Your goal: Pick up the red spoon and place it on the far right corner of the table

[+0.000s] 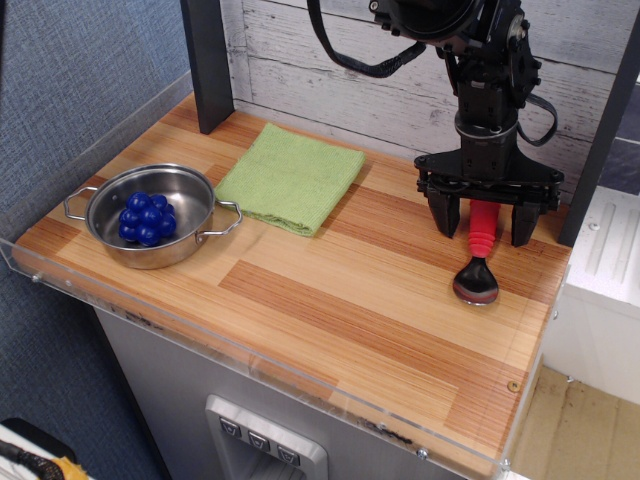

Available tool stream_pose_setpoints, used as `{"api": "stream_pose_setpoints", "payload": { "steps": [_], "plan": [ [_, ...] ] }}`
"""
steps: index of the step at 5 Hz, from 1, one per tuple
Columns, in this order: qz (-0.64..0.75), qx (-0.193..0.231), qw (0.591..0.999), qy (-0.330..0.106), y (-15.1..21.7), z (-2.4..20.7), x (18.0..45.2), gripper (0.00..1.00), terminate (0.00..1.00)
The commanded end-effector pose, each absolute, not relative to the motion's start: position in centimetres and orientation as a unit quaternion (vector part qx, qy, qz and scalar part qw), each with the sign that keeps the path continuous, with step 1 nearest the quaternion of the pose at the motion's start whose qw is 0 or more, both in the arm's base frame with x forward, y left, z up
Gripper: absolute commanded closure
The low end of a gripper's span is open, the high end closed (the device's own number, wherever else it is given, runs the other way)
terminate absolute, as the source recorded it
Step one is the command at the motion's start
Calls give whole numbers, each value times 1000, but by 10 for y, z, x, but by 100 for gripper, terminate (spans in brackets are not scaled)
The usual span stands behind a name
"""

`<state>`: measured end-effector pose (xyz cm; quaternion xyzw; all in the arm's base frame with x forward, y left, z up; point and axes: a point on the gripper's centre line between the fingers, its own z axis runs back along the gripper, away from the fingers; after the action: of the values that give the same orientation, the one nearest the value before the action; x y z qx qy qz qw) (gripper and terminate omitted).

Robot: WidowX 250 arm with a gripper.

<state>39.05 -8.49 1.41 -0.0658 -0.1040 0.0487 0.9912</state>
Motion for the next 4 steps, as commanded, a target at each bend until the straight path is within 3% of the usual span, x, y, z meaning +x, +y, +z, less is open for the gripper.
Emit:
{"api": "stream_pose_setpoints", "payload": {
  "steps": [1,2,3,4],
  "plan": [
    [39,-18,989,-142,-95,64,378,0,0],
    [21,29,991,-129,-81,76,366,0,0],
    [0,26,993,-112,-67,89,351,0,0],
    [27,64,992,-106,-47,90,322,0,0]
  ]
}}
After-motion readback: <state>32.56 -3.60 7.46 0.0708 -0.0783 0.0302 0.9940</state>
